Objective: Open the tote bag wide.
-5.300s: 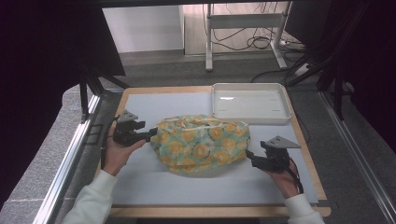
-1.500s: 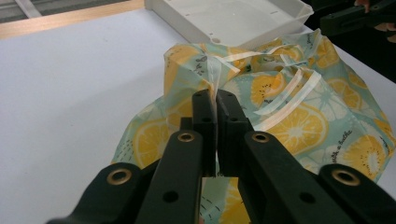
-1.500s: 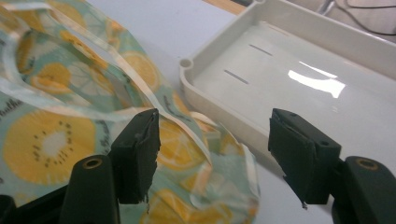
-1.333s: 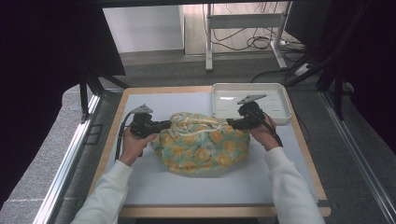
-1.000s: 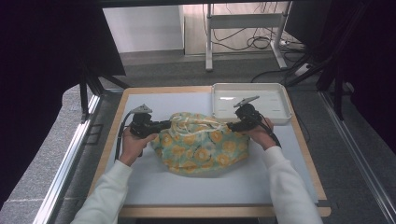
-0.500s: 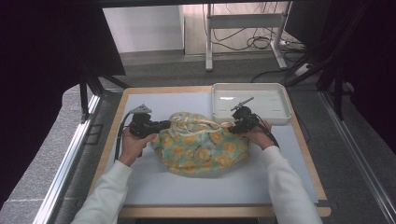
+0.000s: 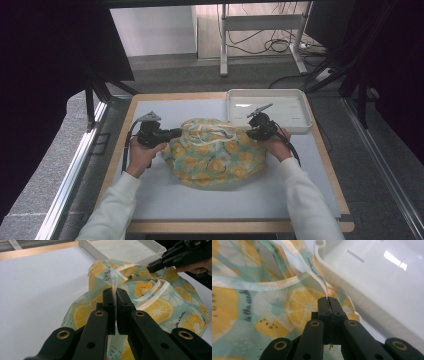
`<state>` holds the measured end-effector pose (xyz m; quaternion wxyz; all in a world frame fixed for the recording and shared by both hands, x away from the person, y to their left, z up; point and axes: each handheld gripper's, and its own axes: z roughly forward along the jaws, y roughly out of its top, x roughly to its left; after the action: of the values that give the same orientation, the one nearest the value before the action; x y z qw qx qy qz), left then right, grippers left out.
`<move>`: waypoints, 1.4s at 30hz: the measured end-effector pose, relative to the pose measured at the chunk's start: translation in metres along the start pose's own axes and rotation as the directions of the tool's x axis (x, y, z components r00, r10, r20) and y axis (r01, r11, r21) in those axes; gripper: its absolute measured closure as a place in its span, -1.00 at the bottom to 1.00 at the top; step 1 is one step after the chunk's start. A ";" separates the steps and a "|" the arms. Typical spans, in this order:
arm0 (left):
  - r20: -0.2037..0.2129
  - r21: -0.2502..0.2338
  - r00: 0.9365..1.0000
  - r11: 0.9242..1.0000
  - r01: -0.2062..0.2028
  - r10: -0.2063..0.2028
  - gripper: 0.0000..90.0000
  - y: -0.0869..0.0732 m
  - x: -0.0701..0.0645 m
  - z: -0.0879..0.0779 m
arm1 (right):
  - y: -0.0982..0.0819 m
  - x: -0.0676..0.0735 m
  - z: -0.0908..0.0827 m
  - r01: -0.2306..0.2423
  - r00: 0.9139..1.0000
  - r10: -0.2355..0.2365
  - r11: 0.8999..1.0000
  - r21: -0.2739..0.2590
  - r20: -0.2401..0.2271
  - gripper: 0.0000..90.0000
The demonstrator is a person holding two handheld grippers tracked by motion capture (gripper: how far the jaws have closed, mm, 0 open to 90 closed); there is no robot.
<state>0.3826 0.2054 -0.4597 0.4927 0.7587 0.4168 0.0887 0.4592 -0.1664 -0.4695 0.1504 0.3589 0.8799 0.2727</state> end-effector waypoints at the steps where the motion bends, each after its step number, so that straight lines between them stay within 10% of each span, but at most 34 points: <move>1: 0.002 -0.001 1.000 1.000 0.000 0.001 0.95 0.000 0.000 0.000 | 0.001 0.000 -0.002 0.002 1.000 -0.002 1.000 -0.014 0.000 0.97; 25: 0.016 -0.075 1.000 0.997 -0.021 0.022 0.95 0.006 -0.009 -0.020 | -0.003 0.010 -0.077 -0.067 0.994 0.032 0.927 -0.370 -0.101 0.98; 42: 0.043 -0.088 0.999 0.996 -0.028 0.032 0.95 0.000 -0.017 -0.029 | -0.020 0.023 -0.090 -0.084 0.988 0.020 0.903 -0.421 -0.156 0.97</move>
<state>0.3558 0.2124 -0.4409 0.5332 0.7442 0.3903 0.0974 0.3907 -0.1950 -0.4098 0.1520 0.3196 0.7979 0.4879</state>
